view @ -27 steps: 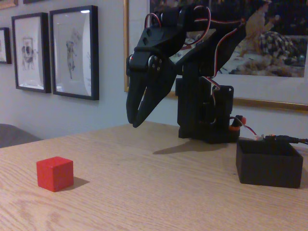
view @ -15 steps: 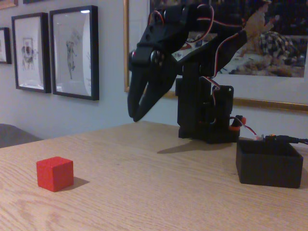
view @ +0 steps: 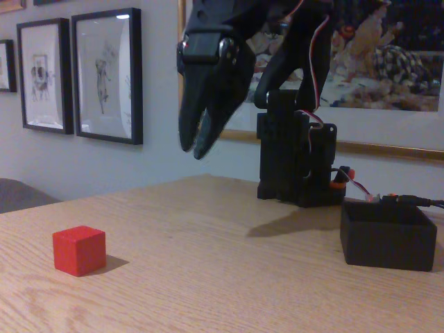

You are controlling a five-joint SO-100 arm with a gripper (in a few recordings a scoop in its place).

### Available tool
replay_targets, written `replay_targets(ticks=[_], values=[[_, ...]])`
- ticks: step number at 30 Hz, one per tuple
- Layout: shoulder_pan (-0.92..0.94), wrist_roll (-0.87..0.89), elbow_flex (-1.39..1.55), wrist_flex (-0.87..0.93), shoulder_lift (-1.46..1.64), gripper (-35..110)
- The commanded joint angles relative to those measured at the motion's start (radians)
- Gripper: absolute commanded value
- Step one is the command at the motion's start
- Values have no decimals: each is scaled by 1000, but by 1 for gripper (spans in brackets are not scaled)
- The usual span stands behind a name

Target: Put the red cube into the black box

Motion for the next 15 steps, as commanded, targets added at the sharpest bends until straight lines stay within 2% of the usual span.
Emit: replay_targets(ticks=[1, 15], values=[[20, 29, -126, 14, -112, 11], [57, 92, -474, 54, -517, 16]])
